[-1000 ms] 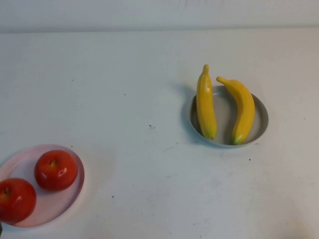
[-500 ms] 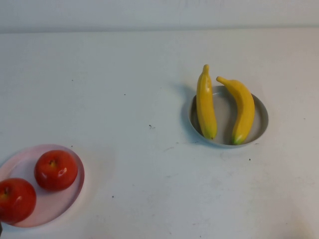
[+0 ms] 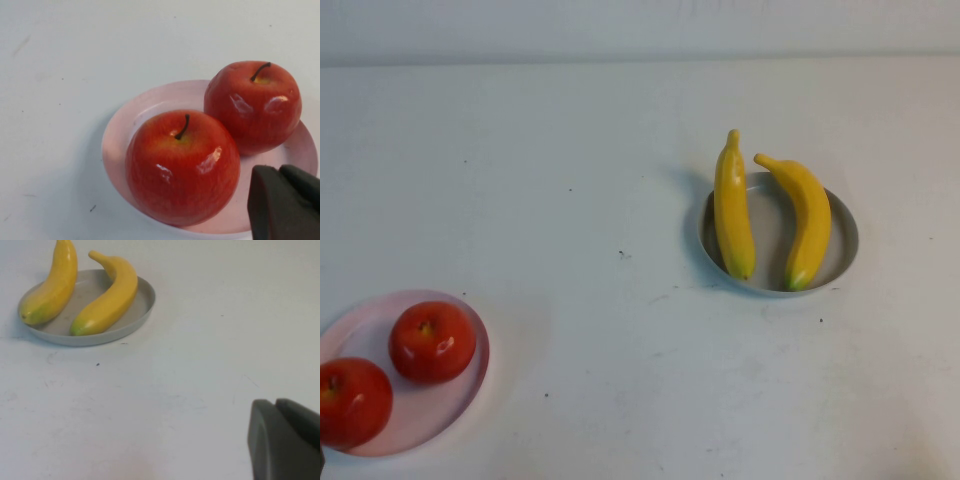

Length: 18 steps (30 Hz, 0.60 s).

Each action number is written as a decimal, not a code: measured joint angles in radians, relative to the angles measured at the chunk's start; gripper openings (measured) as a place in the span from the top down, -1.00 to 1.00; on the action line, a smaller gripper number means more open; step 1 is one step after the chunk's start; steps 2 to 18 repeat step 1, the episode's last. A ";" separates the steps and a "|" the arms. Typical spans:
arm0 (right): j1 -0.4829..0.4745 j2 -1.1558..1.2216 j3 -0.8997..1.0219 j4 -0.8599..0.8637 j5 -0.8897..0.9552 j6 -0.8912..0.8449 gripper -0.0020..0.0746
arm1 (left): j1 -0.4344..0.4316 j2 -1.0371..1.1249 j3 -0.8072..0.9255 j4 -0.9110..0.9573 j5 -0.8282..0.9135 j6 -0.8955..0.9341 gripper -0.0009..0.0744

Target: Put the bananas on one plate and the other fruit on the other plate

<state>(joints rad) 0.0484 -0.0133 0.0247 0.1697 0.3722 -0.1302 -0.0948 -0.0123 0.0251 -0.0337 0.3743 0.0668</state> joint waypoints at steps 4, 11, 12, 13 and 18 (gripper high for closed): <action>0.000 0.000 0.000 0.000 0.000 0.000 0.99 | 0.000 0.000 0.000 0.000 0.000 0.000 0.99; 0.000 0.000 0.000 0.000 0.000 0.000 0.99 | 0.000 0.000 0.000 0.000 0.000 0.000 0.99; 0.000 0.000 0.000 0.000 0.000 0.000 0.99 | 0.000 0.000 0.000 0.000 0.000 0.000 0.99; 0.000 0.000 0.000 0.000 0.000 0.000 0.99 | 0.000 0.000 0.000 0.000 0.000 0.000 0.99; 0.000 0.000 0.000 0.000 0.000 0.000 0.99 | 0.000 0.000 0.000 0.000 0.000 0.000 0.99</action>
